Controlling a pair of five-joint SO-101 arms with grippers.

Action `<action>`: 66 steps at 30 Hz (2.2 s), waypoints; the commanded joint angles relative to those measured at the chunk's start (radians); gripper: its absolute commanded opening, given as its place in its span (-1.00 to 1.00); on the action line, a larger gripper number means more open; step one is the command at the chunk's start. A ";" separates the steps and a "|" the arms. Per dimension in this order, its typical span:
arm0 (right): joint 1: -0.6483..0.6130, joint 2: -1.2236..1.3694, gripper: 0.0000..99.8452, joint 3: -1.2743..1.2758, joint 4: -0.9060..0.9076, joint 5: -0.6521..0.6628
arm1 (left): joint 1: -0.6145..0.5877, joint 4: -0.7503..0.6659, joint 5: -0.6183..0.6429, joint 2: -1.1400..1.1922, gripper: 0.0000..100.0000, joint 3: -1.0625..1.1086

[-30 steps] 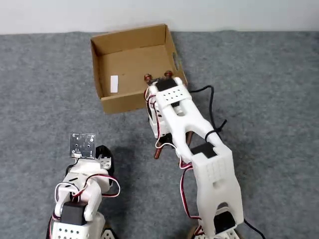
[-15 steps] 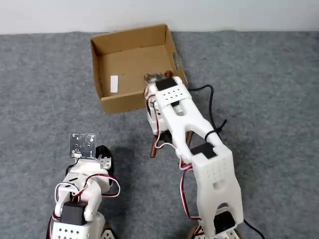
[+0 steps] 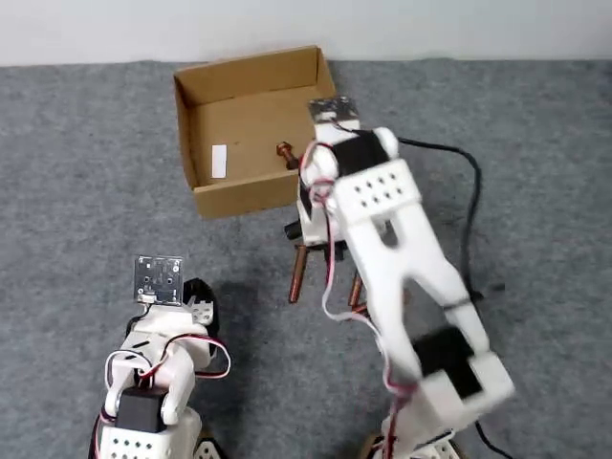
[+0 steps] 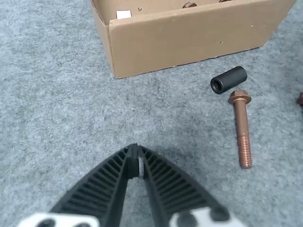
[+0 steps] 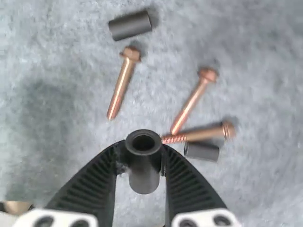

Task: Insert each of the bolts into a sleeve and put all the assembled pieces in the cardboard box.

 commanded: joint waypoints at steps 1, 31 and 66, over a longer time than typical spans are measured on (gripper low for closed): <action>0.027 -0.231 -0.98 0.124 0.015 -0.052 | -0.006 -0.028 -0.009 -0.003 -0.99 -0.007; 0.418 -1.514 -0.98 1.284 -0.286 -0.052 | 0.011 0.029 0.049 -0.008 -0.99 -0.007; 0.575 -1.856 -0.98 1.379 -0.314 0.035 | 0.196 0.081 0.008 1.510 -0.98 -1.222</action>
